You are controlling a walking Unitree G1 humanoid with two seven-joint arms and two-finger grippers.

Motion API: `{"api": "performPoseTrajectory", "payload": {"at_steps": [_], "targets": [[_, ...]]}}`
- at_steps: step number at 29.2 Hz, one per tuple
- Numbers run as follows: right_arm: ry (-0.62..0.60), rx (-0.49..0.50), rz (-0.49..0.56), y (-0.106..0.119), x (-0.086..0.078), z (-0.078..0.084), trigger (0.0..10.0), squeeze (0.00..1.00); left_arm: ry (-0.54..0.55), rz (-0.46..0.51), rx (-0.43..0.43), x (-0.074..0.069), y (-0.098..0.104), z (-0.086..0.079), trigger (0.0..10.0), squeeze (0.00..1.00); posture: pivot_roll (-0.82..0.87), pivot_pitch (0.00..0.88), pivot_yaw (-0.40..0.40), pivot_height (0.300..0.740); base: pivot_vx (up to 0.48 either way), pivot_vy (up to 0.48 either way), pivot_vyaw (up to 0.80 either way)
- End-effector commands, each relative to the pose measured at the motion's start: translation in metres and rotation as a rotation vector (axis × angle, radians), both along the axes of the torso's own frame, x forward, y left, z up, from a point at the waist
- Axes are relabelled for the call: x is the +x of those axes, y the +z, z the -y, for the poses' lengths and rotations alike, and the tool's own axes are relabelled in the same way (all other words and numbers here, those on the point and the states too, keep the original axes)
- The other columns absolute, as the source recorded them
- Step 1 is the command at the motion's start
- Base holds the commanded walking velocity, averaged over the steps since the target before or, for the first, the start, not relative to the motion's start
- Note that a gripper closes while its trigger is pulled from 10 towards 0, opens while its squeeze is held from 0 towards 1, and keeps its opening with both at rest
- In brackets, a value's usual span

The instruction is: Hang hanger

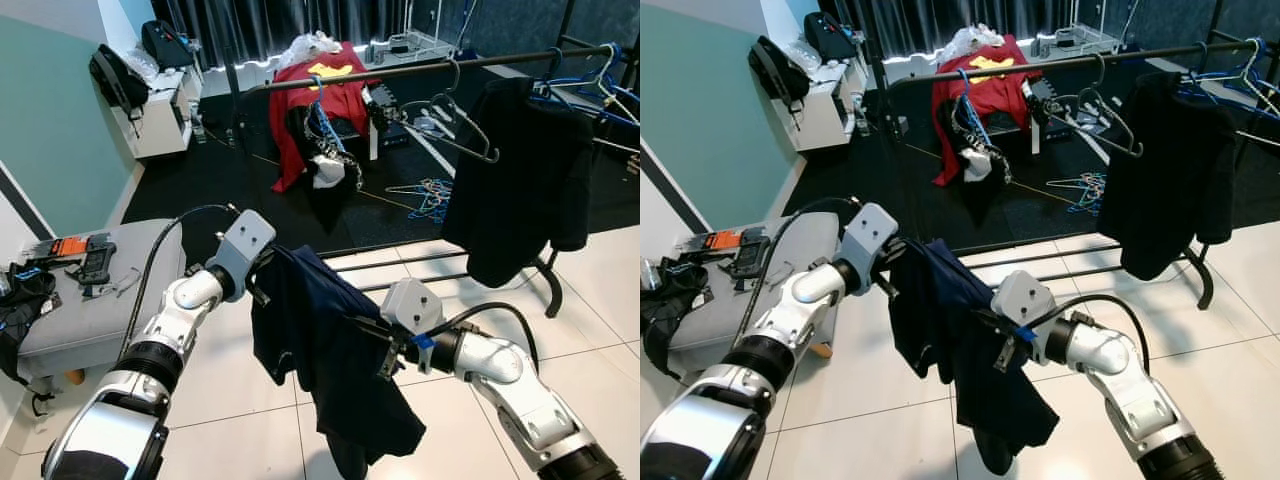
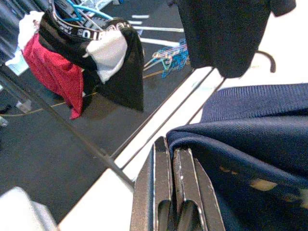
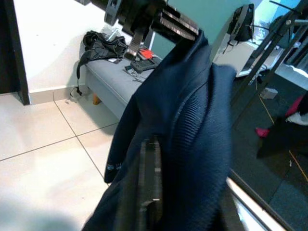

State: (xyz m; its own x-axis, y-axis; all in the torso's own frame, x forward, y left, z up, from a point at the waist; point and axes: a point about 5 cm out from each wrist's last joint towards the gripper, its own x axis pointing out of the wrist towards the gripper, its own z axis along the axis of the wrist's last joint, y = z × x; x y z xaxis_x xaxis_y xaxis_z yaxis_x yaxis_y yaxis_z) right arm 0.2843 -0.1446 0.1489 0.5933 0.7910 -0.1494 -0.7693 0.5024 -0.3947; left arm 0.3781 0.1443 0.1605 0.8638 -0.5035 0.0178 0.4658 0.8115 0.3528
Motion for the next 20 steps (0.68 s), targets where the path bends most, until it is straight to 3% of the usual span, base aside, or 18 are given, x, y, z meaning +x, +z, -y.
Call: {"api": "performPoseTrajectory", "payload": {"at_steps": [1, 2, 3, 7, 8, 11, 17, 18, 19, 20], "targets": [[-0.004, 0.030, -0.019, -0.002, -0.002, -0.001, 10.0, 0.74, 0.013, -0.006, -0.055, 0.000, 0.002, -0.004, 10.0, 0.00, -0.09, 0.041, 0.116, 0.740, 0.000, 0.000, 0.00], [-0.004, 0.030, -0.019, -0.002, -0.002, -0.001, 10.0, 0.74, 0.013, -0.006, -0.055, 0.000, 0.002, -0.004, 10.0, 0.00, -0.09, 0.041, 0.116, 0.740, 0.000, 0.000, 0.00], [-0.007, 0.025, -0.027, -0.005, -0.003, -0.004, 10.0, 1.00, 0.009, -0.016, -0.093, 0.000, 0.003, -0.003, 10.0, 0.00, -0.09, 0.042, 0.117, 0.740, 0.000, 0.000, 0.00], [-0.017, 0.016, -0.029, -0.007, -0.003, -0.006, 10.0, 1.00, 0.004, -0.021, -0.109, 0.000, 0.004, -0.003, 10.0, 0.00, -0.09, 0.042, 0.117, 0.740, 0.000, 0.000, 0.00], [-0.016, 0.004, -0.053, -0.010, -0.004, -0.006, 10.0, 0.00, 0.000, -0.023, -0.129, 0.000, 0.005, -0.002, 10.0, 0.00, -0.09, 0.042, 0.116, 0.740, 0.000, 0.000, 0.00], [-0.023, -0.005, -0.101, -0.016, -0.007, -0.006, 10.0, 0.00, -0.019, -0.035, -0.165, 0.000, 0.007, 0.000, 10.0, 0.00, -0.09, 0.042, 0.115, 0.740, 0.000, 0.000, 0.00], [-0.066, 0.022, -0.098, -0.017, -0.006, -0.005, 10.0, 0.00, -0.029, -0.052, -0.174, 0.000, 0.006, 0.001, 10.0, 0.00, -0.10, 0.041, 0.112, 0.740, 0.000, 0.000, 0.00], [-0.150, 0.086, -0.071, -0.016, -0.004, -0.003, 10.0, 0.00, -0.032, -0.059, -0.165, -0.001, 0.005, 0.002, 10.0, 0.00, -0.10, 0.041, 0.113, 0.740, 0.000, 0.000, 0.00], [-0.150, 0.086, -0.071, -0.016, -0.004, -0.003, 10.0, 0.00, -0.032, -0.059, -0.165, -0.001, 0.005, 0.002, 10.0, 0.00, -0.10, 0.041, 0.113, 0.740, 0.000, 0.000, 0.00], [-0.220, 0.164, -0.087, -0.020, -0.005, -0.001, 10.0, 0.00, -0.027, -0.061, -0.149, 0.000, 0.004, 0.003, 10.0, 0.00, -0.10, 0.043, 0.114, 0.740, 0.000, 0.000, 0.00]]}}
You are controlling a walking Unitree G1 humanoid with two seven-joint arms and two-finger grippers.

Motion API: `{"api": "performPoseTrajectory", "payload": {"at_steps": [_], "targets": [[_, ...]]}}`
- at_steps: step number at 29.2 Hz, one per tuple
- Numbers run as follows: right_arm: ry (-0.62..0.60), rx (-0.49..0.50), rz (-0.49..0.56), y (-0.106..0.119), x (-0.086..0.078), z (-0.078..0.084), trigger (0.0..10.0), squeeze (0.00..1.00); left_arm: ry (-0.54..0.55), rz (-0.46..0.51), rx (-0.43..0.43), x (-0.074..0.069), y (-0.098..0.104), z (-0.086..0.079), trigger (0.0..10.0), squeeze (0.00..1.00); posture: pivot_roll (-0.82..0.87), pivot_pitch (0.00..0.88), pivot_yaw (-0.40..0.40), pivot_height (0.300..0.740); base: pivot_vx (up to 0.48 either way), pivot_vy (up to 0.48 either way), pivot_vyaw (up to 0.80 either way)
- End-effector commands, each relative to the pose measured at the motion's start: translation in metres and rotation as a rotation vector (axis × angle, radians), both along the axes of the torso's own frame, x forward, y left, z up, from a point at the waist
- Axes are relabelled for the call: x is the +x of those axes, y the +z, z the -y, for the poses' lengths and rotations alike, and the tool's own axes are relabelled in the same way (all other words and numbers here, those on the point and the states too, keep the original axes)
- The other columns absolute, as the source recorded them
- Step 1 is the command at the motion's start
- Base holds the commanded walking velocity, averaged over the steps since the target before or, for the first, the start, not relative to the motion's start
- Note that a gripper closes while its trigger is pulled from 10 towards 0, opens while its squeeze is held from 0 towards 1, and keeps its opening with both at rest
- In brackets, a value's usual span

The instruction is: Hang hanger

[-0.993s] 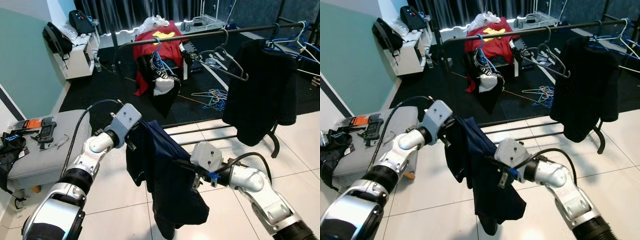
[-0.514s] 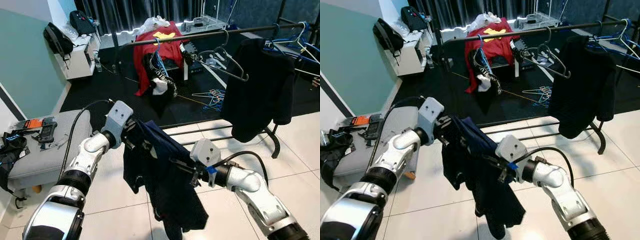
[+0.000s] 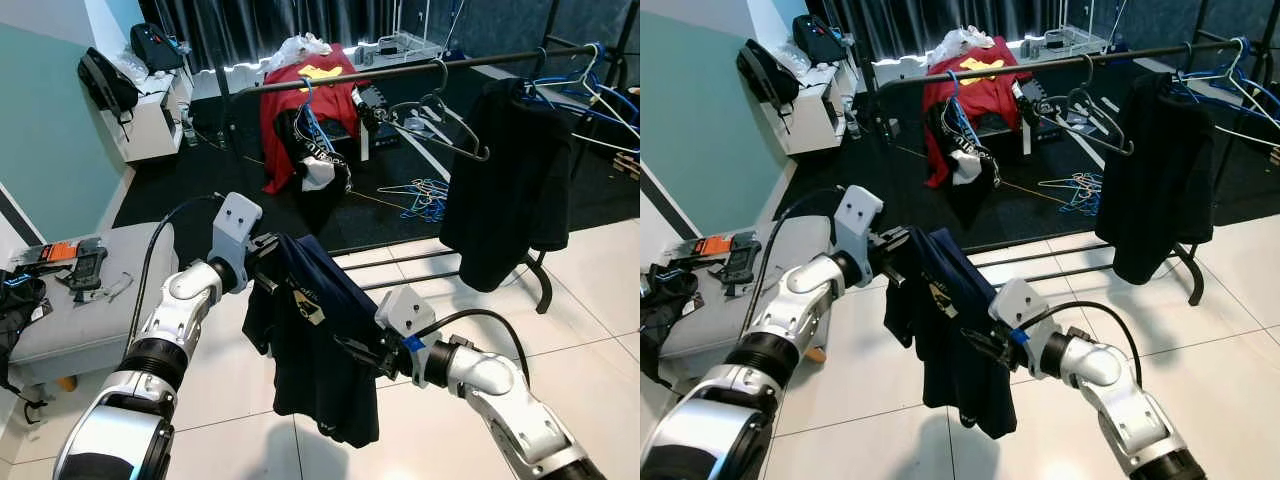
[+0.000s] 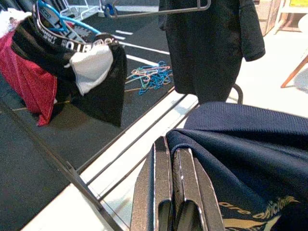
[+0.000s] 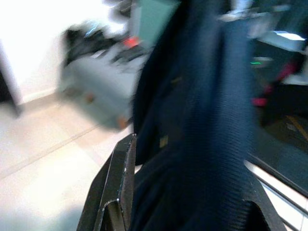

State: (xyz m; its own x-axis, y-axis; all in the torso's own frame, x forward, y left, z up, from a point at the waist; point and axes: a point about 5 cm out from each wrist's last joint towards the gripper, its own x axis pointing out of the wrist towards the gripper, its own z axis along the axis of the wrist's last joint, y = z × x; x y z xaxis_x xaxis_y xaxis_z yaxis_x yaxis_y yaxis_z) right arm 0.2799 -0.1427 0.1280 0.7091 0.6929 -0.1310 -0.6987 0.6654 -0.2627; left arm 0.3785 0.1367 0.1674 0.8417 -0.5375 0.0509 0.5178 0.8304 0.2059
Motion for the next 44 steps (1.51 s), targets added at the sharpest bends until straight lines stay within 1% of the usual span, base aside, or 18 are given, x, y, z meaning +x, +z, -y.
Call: {"api": "performPoseTrajectory", "payload": {"at_steps": [1, 3, 4, 7, 8, 11, 15, 18, 19, 20, 22, 23, 25, 27, 31, 36, 42, 44], "targets": [[-0.097, 0.098, -0.022, -0.005, -0.004, 0.002, 10.0, 0.90, 0.027, -0.004, 0.025, 0.000, -0.003, -0.002, 10.0, 0.00, -0.10, 0.044, 0.116, 0.740, 0.000, 0.000, 0.00], [-0.118, 0.121, -0.047, -0.009, -0.007, 0.003, 10.0, 0.90, 0.035, 0.003, 0.042, 0.000, -0.003, -0.001, 10.0, 0.00, -0.10, 0.044, 0.116, 0.740, 0.000, 0.000, 0.00], [-0.109, 0.114, -0.064, -0.013, -0.009, 0.002, 10.0, 1.00, 0.038, 0.009, 0.049, 0.000, -0.002, 0.001, 10.0, 0.00, -0.10, 0.042, 0.119, 0.740, 0.000, 0.000, 0.00], [-0.103, 0.096, -0.071, -0.015, -0.010, 0.002, 10.0, 1.00, 0.036, 0.014, 0.051, 0.000, -0.002, 0.002, 10.0, 0.00, -0.10, 0.042, 0.119, 0.740, 0.000, 0.000, 0.00], [-0.148, 0.078, -0.065, -0.017, -0.008, 0.005, 10.0, 0.00, 0.002, -0.014, 0.018, -0.002, -0.004, 0.005, 10.0, 0.00, -0.10, 0.041, 0.125, 0.740, 0.000, 0.000, 0.00], [-0.193, 0.079, -0.057, -0.017, -0.006, 0.008, 10.0, 0.00, -0.003, -0.030, 0.000, -0.004, -0.006, 0.006, 10.0, 0.00, -0.10, 0.041, 0.125, 0.740, 0.000, 0.000, 0.00], [-0.196, 0.079, -0.056, -0.017, -0.006, 0.008, 10.0, 0.00, -0.003, -0.030, 0.000, -0.004, -0.006, 0.006, 10.0, 0.00, -0.10, 0.041, 0.125, 0.740, 0.000, 0.000, 0.00], [-0.462, 0.164, -0.049, -0.026, 0.001, 0.030, 10.0, 0.00, -0.006, -0.050, -0.007, -0.012, -0.017, 0.010, 10.0, 0.00, -0.10, 0.045, 0.128, 0.740, 0.000, 0.000, 0.00], [-0.462, 0.164, -0.049, -0.026, 0.001, 0.030, 10.0, 0.00, -0.006, -0.050, -0.007, -0.012, -0.017, 0.010, 10.0, 0.00, -0.10, 0.045, 0.128, 0.740, 0.000, 0.000, 0.00], [-0.539, 0.195, -0.070, -0.032, 0.000, 0.038, 10.0, 0.00, 0.007, -0.058, -0.015, -0.013, -0.020, 0.010, 10.0, 0.00, -0.10, 0.045, 0.128, 0.740, 0.000, 0.000, 0.00], [-0.706, 0.265, -0.190, -0.057, -0.003, 0.054, 10.0, 0.00, 0.048, -0.085, -0.081, -0.016, -0.024, 0.011, 10.0, 0.00, -0.09, 0.042, 0.130, 0.740, 0.000, 0.000, 0.00], [-0.706, 0.265, -0.190, -0.057, -0.003, 0.054, 10.0, 0.00, 0.048, -0.085, -0.081, -0.016, -0.024, 0.011, 10.0, 0.00, -0.09, 0.042, 0.130, 0.740, 0.000, 0.000, 0.00], [-0.801, 0.297, -0.271, -0.075, -0.008, 0.063, 10.0, 0.00, 0.080, -0.111, -0.132, -0.021, -0.031, 0.012, 10.0, 0.00, -0.09, 0.042, 0.131, 0.740, 0.000, 0.000, 0.00], [-0.835, 0.293, -0.291, -0.085, -0.015, 0.062, 10.0, 0.00, 0.089, -0.156, -0.147, -0.032, -0.047, 0.016, 10.0, 0.00, -0.08, 0.042, 0.130, 0.740, 0.000, 0.000, 0.00], [-0.845, 0.280, -0.279, -0.085, -0.017, 0.061, 10.0, 0.00, 0.097, -0.178, -0.170, -0.038, -0.055, 0.018, 10.0, 0.00, -0.08, 0.043, 0.126, 0.740, 0.000, 0.000, 0.00], [-0.884, 0.296, -0.282, -0.089, -0.021, 0.060, 10.0, 0.00, 0.054, -0.188, -0.116, -0.060, -0.071, 0.031, 10.0, 0.00, -0.09, 0.051, 0.120, 0.740, 0.000, 0.000, 0.00], [-0.896, 0.306, -0.263, -0.089, -0.019, 0.060, 10.0, 0.00, 0.054, -0.223, -0.104, -0.068, -0.080, 0.034, 10.0, 0.00, -0.09, 0.056, 0.116, 0.740, 0.000, 0.000, 0.00], [-0.879, 0.323, -0.254, -0.086, -0.015, 0.057, 10.0, 0.00, 0.113, -0.267, -0.112, -0.065, -0.086, 0.028, 10.0, 0.00, -0.10, 0.052, 0.112, 0.740, 0.000, 0.000, 0.00]]}}
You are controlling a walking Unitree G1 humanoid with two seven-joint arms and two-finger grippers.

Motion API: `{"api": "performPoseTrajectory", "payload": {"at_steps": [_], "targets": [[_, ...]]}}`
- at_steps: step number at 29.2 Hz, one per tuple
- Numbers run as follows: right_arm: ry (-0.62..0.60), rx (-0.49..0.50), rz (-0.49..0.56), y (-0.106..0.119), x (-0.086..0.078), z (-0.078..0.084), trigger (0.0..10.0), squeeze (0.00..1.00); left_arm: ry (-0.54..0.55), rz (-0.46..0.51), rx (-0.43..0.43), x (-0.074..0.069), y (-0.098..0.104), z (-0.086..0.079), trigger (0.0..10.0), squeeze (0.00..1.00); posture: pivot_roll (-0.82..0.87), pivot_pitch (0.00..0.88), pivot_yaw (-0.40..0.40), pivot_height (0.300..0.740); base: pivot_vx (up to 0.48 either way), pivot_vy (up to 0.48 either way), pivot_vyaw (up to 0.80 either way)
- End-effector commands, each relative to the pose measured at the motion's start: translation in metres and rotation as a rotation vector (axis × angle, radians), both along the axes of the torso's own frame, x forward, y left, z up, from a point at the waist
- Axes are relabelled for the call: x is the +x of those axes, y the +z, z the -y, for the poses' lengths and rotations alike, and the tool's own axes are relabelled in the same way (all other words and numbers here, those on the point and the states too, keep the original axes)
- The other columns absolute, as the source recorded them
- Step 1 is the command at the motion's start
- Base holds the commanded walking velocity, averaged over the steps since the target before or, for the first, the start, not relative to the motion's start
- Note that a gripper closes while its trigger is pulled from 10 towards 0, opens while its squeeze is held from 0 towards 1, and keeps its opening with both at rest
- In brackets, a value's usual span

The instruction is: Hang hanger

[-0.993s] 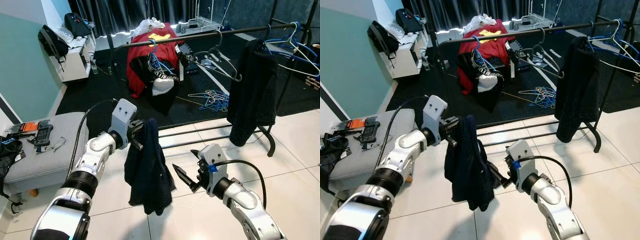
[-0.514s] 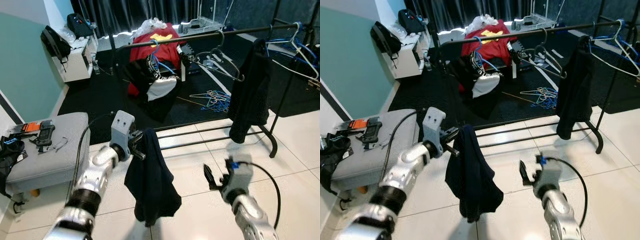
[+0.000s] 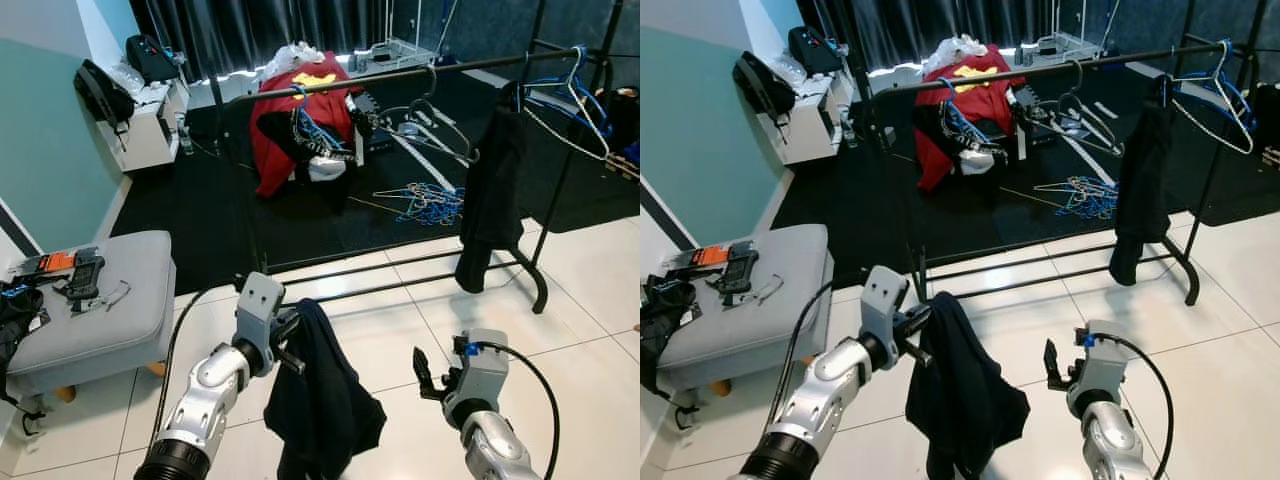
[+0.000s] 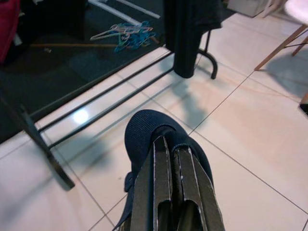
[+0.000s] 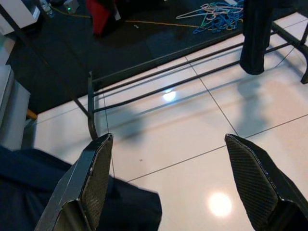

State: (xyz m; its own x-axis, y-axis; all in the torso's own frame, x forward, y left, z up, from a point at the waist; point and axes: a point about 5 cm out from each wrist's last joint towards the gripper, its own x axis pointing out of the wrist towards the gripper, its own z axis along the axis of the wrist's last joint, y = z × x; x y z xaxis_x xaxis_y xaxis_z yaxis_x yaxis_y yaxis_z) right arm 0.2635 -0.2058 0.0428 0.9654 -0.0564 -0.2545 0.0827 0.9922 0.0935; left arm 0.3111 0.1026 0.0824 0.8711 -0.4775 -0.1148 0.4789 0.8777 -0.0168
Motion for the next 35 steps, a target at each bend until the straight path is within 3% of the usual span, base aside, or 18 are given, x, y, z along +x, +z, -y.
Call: {"api": "performPoseTrajectory", "payload": {"at_steps": [1, 21, 35], "targets": [[0.016, 0.022, 0.011, 0.000, 0.003, -0.007, 10.0, 0.00, 0.050, -0.019, -0.001, 0.003, -0.001, -0.007, 10.0, 0.00, -0.10, 0.052, 0.112, 0.740, 0.000, 0.000, 0.00], [0.046, 0.031, 0.026, 0.001, 0.005, -0.011, 10.0, 0.00, -0.001, 0.000, -0.026, 0.000, 0.007, 0.000, 10.0, 0.00, -0.10, 0.034, 0.109, 0.740, 0.000, 0.000, 0.00], [0.077, 0.034, 0.041, 0.002, 0.007, -0.014, 10.0, 0.00, 0.013, -0.004, -0.052, 0.003, 0.009, 0.001, 10.0, 0.00, -0.10, 0.010, 0.112, 0.740, 0.347, 0.000, 0.00]]}}
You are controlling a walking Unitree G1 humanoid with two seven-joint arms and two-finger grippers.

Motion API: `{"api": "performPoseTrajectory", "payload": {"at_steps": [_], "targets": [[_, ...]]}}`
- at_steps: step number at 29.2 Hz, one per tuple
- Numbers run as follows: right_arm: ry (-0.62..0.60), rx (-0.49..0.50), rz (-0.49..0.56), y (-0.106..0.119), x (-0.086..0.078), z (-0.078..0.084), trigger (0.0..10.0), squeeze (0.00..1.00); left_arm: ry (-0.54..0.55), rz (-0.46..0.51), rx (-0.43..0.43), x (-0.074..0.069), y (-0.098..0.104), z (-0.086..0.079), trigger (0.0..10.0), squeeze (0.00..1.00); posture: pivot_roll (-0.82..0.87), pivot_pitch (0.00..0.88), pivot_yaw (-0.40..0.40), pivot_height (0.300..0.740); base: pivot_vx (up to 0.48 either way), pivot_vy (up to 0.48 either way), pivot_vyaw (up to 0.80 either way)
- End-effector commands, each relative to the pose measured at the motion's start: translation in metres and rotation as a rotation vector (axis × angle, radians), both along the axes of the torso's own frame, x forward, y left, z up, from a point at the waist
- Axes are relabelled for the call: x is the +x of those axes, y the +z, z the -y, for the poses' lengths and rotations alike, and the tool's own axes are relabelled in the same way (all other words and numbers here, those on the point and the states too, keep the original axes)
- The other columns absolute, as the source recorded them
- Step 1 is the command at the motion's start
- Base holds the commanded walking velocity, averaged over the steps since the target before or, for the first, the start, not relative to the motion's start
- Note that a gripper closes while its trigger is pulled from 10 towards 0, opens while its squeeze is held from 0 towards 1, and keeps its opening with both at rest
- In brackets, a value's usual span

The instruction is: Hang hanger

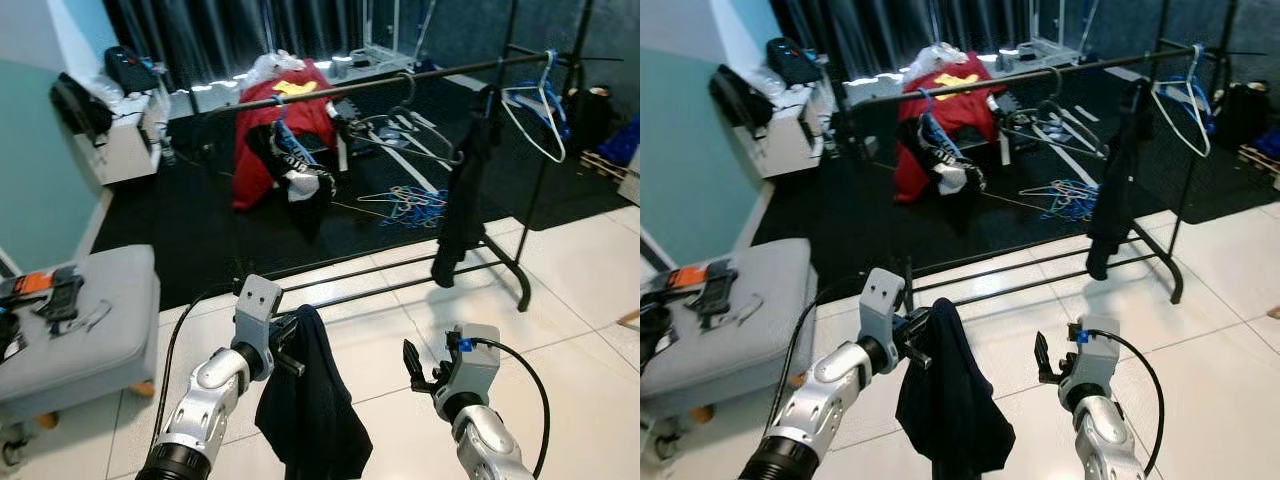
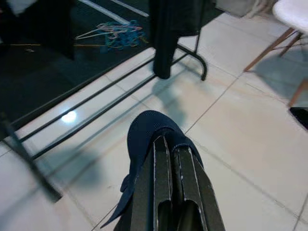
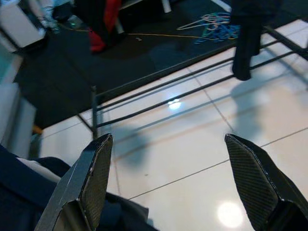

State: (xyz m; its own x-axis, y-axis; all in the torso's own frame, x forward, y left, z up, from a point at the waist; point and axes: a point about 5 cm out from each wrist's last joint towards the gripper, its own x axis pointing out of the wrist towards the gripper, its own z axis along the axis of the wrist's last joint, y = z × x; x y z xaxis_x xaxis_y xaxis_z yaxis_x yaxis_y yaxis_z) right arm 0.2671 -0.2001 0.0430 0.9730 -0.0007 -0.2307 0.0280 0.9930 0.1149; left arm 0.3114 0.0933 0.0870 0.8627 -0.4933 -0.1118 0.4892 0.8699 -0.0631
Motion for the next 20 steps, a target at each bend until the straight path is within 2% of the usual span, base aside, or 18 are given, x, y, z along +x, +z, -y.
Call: {"api": "performPoseTrajectory", "payload": {"at_steps": [1, 20], "targets": [[0.036, 0.010, 0.019, 0.002, 0.004, -0.009, 10.0, 0.00, 0.027, 0.016, -0.011, 0.002, 0.005, -0.009, 10.0, 0.00, -0.10, 0.011, 0.108, 0.740, 0.379, 0.000, 0.00], [0.140, -0.005, 0.031, 0.007, 0.018, -0.018, 10.0, 0.00, 0.102, 0.016, -0.018, 0.006, 0.006, -0.018, 10.0, 0.00, -0.08, 0.026, 0.076, 0.740, 0.375, 0.000, 0.00]]}}
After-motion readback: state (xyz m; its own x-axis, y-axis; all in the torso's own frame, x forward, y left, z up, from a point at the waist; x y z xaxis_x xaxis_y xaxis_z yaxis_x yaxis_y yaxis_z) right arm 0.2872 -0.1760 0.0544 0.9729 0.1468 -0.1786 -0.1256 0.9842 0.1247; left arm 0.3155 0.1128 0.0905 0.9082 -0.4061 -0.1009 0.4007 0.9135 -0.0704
